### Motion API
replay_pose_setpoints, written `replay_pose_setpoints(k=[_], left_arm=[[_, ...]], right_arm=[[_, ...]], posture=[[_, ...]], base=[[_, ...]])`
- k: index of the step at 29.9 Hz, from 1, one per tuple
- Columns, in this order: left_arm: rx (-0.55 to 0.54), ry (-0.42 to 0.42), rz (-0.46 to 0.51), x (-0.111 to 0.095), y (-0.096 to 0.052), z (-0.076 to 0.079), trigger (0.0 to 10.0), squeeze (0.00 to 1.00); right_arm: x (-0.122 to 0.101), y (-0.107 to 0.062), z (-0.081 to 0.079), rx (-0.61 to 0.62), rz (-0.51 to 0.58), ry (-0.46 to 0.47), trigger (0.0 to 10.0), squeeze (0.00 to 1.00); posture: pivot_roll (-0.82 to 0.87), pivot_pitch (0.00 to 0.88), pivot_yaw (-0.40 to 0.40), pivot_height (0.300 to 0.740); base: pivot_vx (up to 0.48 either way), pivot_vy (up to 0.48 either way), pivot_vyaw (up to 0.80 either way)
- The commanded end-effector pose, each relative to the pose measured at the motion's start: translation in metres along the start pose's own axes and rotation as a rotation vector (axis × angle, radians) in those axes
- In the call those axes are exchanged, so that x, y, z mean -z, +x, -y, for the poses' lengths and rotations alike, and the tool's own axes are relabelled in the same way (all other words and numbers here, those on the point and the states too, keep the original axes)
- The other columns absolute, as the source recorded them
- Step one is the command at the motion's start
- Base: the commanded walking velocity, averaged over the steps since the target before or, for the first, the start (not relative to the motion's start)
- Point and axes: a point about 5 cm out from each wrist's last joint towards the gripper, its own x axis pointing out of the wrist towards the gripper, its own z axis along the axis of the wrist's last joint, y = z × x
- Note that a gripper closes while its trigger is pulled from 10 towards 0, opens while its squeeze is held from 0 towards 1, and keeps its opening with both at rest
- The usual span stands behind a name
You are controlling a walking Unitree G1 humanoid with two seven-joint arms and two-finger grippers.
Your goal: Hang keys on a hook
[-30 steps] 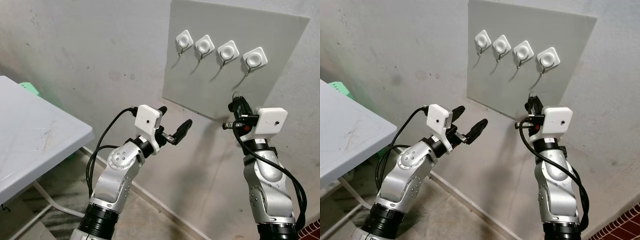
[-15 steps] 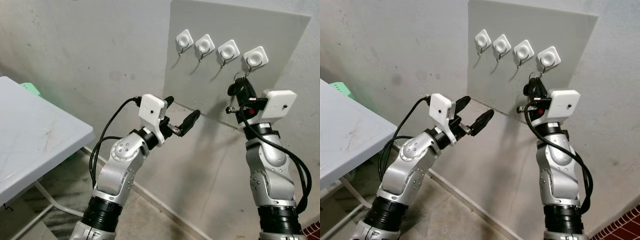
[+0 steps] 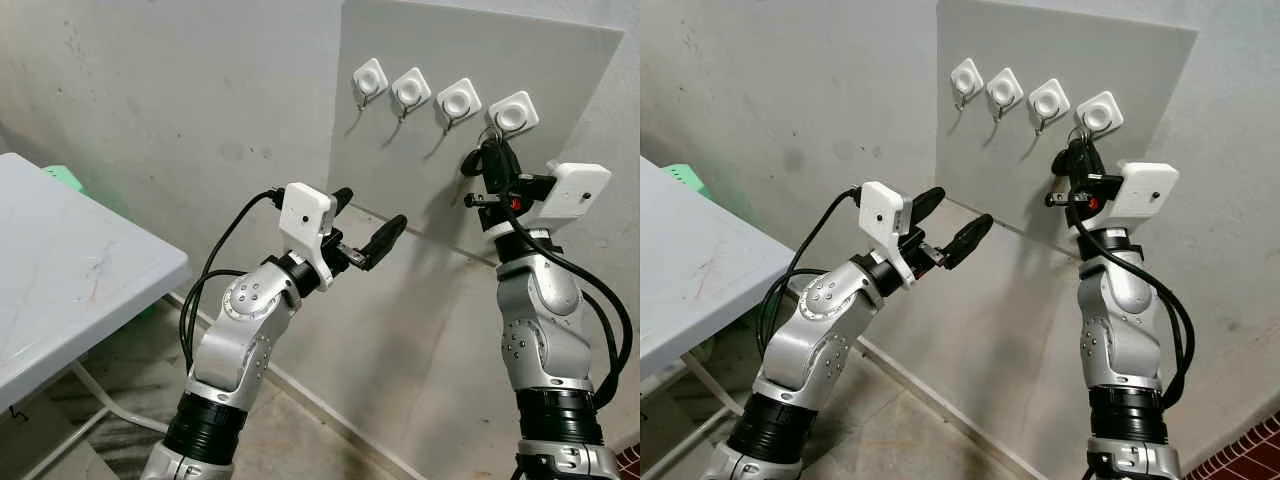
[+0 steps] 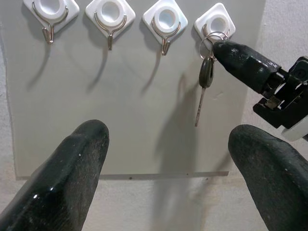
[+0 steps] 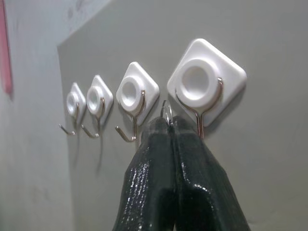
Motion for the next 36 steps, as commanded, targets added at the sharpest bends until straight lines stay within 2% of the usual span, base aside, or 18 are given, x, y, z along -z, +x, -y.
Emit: replay_pose_setpoints(k=[1, 14, 20, 24, 25, 26, 30, 36], left_arm=[[0.002, 0.004, 0.017, -0.006, 0.0, 0.001, 10.0, 0.0], [-0.004, -0.007, 0.01, -0.006, -0.001, 0.001, 10.0, 0.0], [-0.004, -0.01, 0.009, -0.007, 0.0, 0.001, 10.0, 0.0], [-0.003, -0.011, 0.009, -0.007, 0.0, 0.001, 10.0, 0.0], [-0.004, -0.011, 0.01, -0.007, 0.0, 0.001, 10.0, 0.0], [-0.005, -0.012, 0.011, -0.007, 0.0, 0.001, 10.0, 0.0], [-0.019, -0.004, 0.009, -0.007, 0.001, -0.002, 10.0, 0.0], [-0.094, -0.011, -0.012, 0.003, -0.003, -0.011, 10.0, 0.0]], right_arm=[[0.002, -0.004, 0.011, 0.057, -0.007, 0.091, 10.0, 0.0], [0.009, -0.016, 0.008, 0.036, 0.009, 0.216, 10.0, 0.0], [0.008, -0.017, 0.01, 0.053, 0.022, 0.245, 10.0, 0.0], [0.009, -0.018, 0.01, 0.037, 0.008, 0.227, 10.0, 0.0], [0.01, -0.018, 0.009, 0.027, 0.002, 0.22, 10.0, 0.38], [0.012, -0.019, 0.008, 0.022, -0.003, 0.218, 10.0, 1.0], [0.015, -0.021, 0.007, 0.01, -0.016, 0.205, 10.0, 1.0], [0.032, -0.032, 0.006, 0.017, -0.093, 0.142, 10.0, 1.0]], posture=[[-0.03, 0.0, -0.02, 0.74], [-0.03, 0.0, -0.013, 0.74], [-0.03, 0.0, -0.01, 0.74], [-0.03, 0.0, -0.01, 0.74], [-0.03, 0.0, -0.009, 0.74], [-0.03, 0.0, -0.009, 0.74], [-0.03, 0.0, -0.009, 0.74], [-0.03, 0.0, -0.008, 0.74]], base=[[0.0, 0.0, 0.0], [0.0, 0.0, 0.0], [0.0, 0.0, 0.0], [0.0, 0.0, 0.0], [0.0, 0.0, 0.0], [0.0, 0.0, 0.0], [0.0, 0.0, 0.0], [0.0, 0.0, 0.0]])
